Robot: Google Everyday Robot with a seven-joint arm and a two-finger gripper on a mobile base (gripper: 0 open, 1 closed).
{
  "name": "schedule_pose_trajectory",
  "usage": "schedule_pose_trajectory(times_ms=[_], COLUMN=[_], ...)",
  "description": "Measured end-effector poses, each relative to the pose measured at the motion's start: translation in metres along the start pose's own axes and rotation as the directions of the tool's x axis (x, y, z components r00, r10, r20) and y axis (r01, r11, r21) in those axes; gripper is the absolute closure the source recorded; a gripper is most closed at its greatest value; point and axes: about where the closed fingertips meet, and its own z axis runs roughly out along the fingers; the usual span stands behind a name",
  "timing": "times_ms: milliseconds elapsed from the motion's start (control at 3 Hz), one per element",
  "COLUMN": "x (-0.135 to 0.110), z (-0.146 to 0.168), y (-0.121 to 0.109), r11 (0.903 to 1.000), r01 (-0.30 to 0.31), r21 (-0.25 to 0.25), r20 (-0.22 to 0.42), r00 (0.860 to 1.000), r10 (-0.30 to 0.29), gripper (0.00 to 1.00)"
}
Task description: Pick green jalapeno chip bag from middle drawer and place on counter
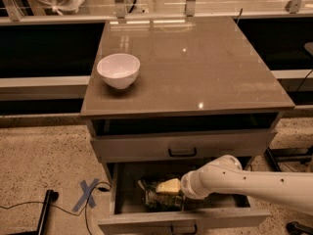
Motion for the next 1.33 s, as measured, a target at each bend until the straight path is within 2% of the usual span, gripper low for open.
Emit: schedule_pose_trajectory(times_ms=[333,667,1333], x=[-0.003,-0.007,-0.009], z=[0.025,0.044,0.059], y=[0.012,0.014,0.009], r11=[0.9997,0.9997,0.9999], r01=[-0.023,-0.023,-0.002], r21=[-0.001,-0.005,0.011], r20=[0.045,0.087,0.129], r00=[0.999,0.996,0.992], r10=[0.023,0.023,0.000], gripper=[0.00,0.19,0.65])
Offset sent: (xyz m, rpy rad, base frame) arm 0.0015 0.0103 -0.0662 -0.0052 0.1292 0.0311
